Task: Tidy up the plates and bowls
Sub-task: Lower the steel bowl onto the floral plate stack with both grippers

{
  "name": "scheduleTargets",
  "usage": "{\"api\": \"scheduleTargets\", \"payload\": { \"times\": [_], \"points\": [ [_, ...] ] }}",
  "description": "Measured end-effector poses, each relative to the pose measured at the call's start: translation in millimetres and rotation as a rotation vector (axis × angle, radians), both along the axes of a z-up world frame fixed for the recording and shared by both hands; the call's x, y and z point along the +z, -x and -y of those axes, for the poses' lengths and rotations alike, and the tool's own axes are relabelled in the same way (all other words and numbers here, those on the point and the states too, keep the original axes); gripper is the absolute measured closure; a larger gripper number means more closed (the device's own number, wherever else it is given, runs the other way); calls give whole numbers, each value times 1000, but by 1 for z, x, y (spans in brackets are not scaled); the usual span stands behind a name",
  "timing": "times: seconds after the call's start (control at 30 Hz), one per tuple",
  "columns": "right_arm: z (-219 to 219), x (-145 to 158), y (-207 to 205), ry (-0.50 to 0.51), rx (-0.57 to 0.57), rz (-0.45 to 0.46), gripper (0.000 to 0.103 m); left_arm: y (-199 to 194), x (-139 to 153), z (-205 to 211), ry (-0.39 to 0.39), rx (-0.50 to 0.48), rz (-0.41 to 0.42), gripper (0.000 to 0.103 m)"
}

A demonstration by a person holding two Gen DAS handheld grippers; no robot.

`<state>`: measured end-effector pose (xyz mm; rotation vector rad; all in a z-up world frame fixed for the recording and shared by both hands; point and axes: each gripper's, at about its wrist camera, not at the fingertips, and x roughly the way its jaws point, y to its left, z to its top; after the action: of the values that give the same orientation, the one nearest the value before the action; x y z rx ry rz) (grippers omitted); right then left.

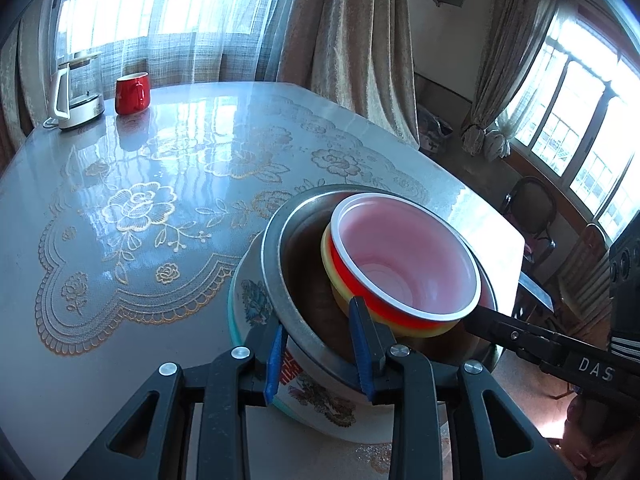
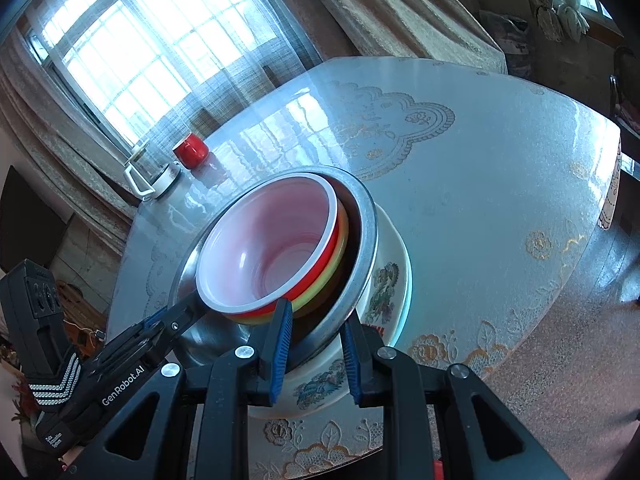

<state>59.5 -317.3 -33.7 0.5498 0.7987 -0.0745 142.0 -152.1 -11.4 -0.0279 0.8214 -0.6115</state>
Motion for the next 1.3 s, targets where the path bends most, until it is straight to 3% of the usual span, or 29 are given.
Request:
{"api": "scheduleTargets", "payload": {
  "times": [0.5,0.63,0.77,0.87,1.07,1.3],
  "points": [
    [1,-3,4,-10,-3,-6,77,4,0,0,-15,-10,25,70],
    [4,-1,7,-52,0,5,70,7,-1,-5,-3,-5,19,68],
    [1,0,9,-34,11,5,70,13,0,-8,-19,-1,39,68],
    [-1,-1,10,18,8,7,80,14,1,-8,-33,3,43,68],
    [0,-3,10,4,1,9,79,16,3,-9,-49,15,64,69],
    [-3,2,13,30,-4,21,72,23,9,-17,-53,30,109,68]
  ]
}}
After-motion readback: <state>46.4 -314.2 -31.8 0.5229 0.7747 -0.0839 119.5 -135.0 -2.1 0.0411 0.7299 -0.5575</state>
